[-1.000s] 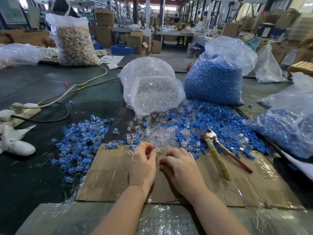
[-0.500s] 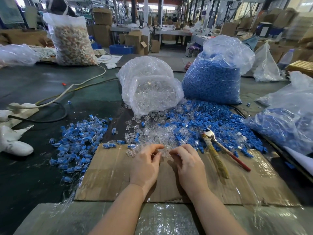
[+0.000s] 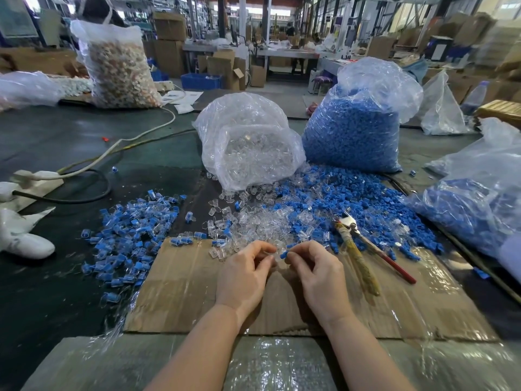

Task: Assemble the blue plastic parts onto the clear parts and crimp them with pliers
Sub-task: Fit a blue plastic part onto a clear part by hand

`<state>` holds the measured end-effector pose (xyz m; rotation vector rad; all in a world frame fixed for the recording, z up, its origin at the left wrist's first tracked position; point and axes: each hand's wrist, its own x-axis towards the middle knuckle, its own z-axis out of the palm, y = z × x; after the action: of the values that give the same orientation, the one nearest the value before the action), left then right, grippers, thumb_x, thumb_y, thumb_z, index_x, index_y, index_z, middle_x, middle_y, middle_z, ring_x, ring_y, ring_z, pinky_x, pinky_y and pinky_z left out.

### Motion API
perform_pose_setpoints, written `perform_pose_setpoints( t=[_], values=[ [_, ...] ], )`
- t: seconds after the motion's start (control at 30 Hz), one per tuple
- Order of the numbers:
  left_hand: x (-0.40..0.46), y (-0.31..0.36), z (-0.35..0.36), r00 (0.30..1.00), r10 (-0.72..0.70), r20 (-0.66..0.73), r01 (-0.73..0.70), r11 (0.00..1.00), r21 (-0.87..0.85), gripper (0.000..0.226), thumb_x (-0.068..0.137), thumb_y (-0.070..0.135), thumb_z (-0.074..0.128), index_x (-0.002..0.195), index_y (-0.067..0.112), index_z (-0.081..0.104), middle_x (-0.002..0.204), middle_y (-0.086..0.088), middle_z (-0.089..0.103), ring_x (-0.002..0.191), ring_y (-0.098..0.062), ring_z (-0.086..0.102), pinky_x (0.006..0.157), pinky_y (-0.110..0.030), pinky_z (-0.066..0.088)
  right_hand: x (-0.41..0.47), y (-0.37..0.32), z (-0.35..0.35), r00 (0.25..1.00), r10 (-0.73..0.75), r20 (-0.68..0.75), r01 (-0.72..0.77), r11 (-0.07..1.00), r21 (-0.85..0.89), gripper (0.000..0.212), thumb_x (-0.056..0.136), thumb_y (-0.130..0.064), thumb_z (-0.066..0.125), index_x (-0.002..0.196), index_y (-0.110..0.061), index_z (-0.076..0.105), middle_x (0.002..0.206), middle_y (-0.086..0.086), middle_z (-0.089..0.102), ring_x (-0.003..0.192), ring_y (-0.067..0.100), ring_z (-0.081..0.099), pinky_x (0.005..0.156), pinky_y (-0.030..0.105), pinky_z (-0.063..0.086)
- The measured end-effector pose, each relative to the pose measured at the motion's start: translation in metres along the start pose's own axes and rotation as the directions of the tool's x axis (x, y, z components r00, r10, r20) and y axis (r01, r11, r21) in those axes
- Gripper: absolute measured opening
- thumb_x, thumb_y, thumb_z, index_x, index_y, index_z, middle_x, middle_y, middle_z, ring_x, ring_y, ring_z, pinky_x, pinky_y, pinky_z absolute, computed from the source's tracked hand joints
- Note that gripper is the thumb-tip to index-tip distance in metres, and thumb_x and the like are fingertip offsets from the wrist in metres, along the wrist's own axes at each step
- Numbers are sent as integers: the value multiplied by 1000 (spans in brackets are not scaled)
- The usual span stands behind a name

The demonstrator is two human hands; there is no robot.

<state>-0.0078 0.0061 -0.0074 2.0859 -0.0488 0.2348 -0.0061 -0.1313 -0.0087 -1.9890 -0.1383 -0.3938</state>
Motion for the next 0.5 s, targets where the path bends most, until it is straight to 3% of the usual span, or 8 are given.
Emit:
perform_pose_setpoints(
  t=[0.07, 0.2, 0.5],
  values=[
    [0, 0, 0, 1000, -19, 9, 19, 1000, -23, 26, 89, 18, 60, 80, 41, 58, 74, 21, 66, 74, 9, 62, 76, -21, 52, 0, 0, 0, 1000, 10, 23, -9, 1000, -26, 17, 85, -10, 66, 76, -24, 61, 67, -12, 66, 63, 0, 61, 61, 14, 47],
    [0, 0, 1, 999, -41, 23, 43, 995, -85, 24, 89, 14, 60, 80, 36, 61, 74, 18, 68, 75, 3, 65, 80, -31, 54, -1, -1, 1, 998, -31, 59, 41, 983, -177, 10, 88, -23, 63, 80, -19, 59, 70, -8, 62, 67, 13, 56, 65, 33, 47],
    [2, -3, 1, 996, -81, 24, 84, 980, -183, 26, 86, 8, 62, 79, 33, 62, 74, 11, 70, 77, -5, 68, 82, -41, 55, -4, -3, 2, 987, -149, 53, 158, 901, -403, 16, 90, -28, 58, 79, -16, 57, 75, -4, 61, 74, 16, 53, 64, 27, 36]
  ],
)
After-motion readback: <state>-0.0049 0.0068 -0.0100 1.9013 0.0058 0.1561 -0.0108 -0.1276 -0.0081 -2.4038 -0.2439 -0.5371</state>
